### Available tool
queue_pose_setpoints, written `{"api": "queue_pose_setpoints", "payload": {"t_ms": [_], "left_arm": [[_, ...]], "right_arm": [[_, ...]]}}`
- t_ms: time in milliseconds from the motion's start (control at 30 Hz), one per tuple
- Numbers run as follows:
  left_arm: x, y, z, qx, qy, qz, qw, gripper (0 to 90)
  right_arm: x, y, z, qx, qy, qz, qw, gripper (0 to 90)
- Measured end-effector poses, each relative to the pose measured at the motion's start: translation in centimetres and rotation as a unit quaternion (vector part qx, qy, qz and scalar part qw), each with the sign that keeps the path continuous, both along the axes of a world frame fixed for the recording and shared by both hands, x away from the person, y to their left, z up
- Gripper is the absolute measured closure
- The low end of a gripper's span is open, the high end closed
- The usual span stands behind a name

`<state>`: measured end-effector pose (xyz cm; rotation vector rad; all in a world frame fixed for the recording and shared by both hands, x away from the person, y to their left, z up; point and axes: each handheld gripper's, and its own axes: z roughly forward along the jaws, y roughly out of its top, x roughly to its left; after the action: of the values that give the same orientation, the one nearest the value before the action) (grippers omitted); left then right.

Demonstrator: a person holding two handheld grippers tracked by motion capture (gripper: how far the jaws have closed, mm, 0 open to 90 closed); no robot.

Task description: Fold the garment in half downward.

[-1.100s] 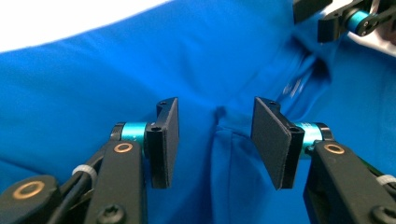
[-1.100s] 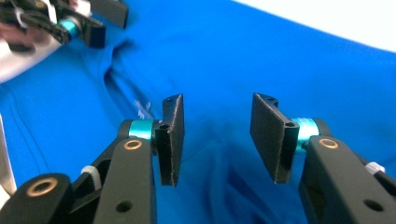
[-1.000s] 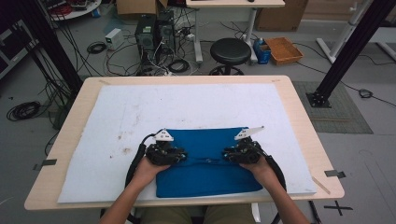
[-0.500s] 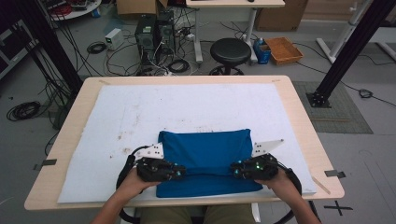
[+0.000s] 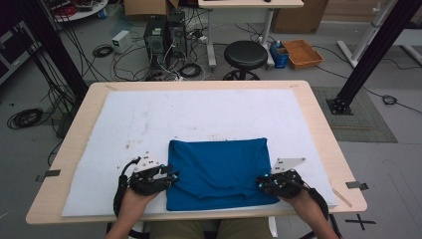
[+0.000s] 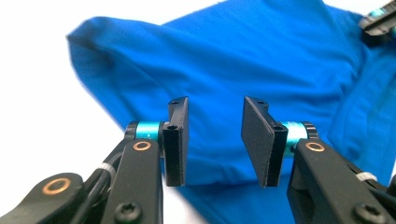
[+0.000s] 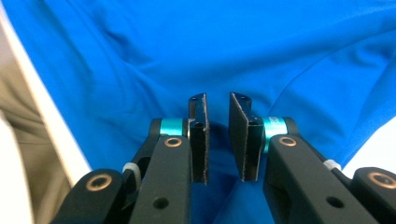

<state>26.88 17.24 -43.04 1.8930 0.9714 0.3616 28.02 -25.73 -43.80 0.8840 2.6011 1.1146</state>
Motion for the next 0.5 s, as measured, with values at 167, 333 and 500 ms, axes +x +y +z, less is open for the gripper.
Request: {"api": "queue_pose_setpoints", "payload": {"t_ms": [167,333,500], "left_arm": [[-1.0,0.4,0.0,-0.009,-0.019,0.017,0.9996,61.1],[-0.8,0.0,-0.8,0.002,-0.011,0.017,0.9998,60.7],[-0.9,-0.2,-1.3,0.013,-0.006,0.022,0.9997,60.7]], "right_arm": [[-0.4,-2.7,1.6,0.057,-0.033,-0.08,0.9946,72.4],[-0.6,-2.7,1.0,0.048,-0.028,-0.084,0.9949,69.4],[-0.5,-1.4,0.2,-0.01,-0.03,-0.101,0.9944,59.2]]}}
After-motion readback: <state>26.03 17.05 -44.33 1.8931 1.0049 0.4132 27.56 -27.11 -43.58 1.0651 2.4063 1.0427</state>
